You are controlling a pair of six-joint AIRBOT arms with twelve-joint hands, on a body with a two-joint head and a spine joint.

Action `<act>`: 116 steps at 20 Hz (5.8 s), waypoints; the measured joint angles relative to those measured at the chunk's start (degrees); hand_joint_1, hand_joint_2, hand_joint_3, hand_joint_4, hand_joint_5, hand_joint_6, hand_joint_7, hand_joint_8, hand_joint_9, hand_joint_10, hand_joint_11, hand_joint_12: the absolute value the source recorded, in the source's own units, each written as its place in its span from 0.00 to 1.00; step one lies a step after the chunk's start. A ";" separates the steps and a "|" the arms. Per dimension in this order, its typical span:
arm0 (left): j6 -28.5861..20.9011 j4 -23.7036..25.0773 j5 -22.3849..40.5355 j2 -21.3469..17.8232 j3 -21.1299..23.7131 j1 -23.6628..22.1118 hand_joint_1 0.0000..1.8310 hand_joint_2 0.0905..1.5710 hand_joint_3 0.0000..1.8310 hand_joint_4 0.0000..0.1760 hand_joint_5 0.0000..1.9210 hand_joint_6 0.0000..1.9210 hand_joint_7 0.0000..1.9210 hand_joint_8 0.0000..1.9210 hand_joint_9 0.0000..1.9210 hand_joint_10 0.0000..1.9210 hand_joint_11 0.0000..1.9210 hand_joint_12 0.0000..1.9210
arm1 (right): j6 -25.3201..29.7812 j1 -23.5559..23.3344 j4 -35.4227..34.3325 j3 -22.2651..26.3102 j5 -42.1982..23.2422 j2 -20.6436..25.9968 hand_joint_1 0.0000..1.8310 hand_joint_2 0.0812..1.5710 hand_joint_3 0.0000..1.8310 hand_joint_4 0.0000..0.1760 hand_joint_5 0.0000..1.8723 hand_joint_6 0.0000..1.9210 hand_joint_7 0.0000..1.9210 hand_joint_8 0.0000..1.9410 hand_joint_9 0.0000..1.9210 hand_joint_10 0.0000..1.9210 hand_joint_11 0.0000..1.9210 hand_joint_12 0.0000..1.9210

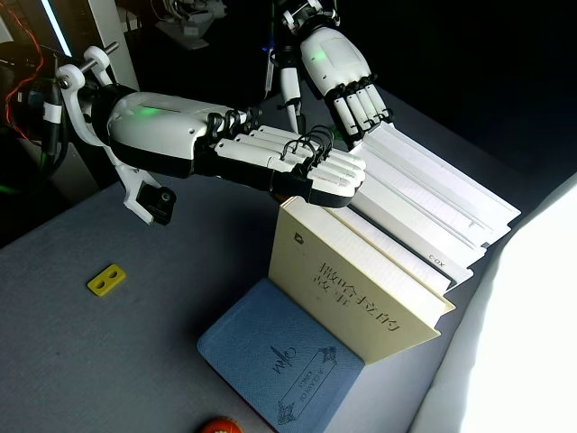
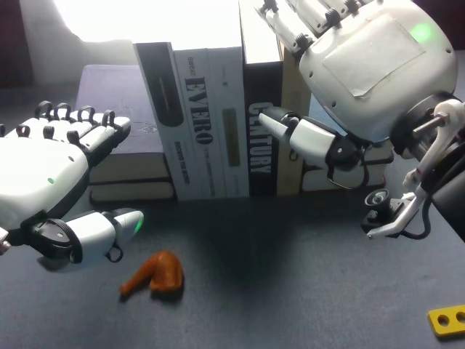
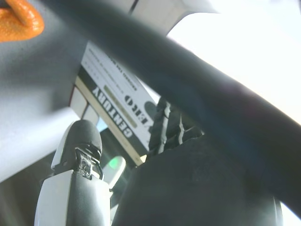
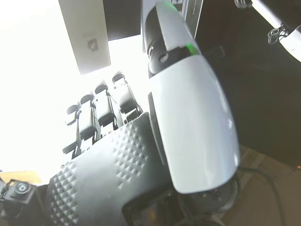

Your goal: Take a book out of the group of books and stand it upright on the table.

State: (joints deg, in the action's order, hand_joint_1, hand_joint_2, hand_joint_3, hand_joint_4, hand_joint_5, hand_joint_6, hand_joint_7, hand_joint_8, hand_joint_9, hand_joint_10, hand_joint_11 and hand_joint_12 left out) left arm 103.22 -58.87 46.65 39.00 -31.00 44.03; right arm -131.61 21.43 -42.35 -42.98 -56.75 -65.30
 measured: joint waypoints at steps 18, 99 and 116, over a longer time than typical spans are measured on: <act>0.26 -0.04 0.04 -0.35 -1.11 -1.86 0.24 0.80 0.00 0.00 0.05 0.00 0.04 0.00 0.02 0.00 0.01 0.01 | 1.68 1.09 0.81 -0.98 1.20 -0.79 0.12 0.75 0.00 0.00 0.16 0.29 0.00 0.00 0.00 0.00 0.00 0.00; -0.02 -0.11 0.13 -1.05 -0.39 -4.50 0.19 0.83 0.00 0.00 0.02 0.00 0.01 0.00 0.00 0.00 0.00 0.00 | -7.26 5.66 -0.50 9.64 -0.72 5.33 0.13 0.74 0.00 0.00 0.17 0.42 0.00 0.00 0.00 0.00 0.00 0.00; -0.02 -0.04 0.11 -1.05 -0.42 -4.46 0.20 0.81 0.00 0.00 0.03 0.00 0.02 0.00 0.00 0.00 0.00 0.00 | -11.39 13.11 0.85 17.57 -3.98 7.69 0.11 0.75 0.00 0.00 0.15 0.46 0.00 0.00 0.00 0.00 0.00 0.00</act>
State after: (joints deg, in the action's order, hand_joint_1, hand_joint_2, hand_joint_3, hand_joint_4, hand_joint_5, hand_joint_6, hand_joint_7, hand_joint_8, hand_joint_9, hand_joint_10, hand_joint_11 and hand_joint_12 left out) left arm 103.20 -58.92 46.76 37.95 -31.42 39.57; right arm -143.00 34.54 -41.50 -25.41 -60.73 -57.60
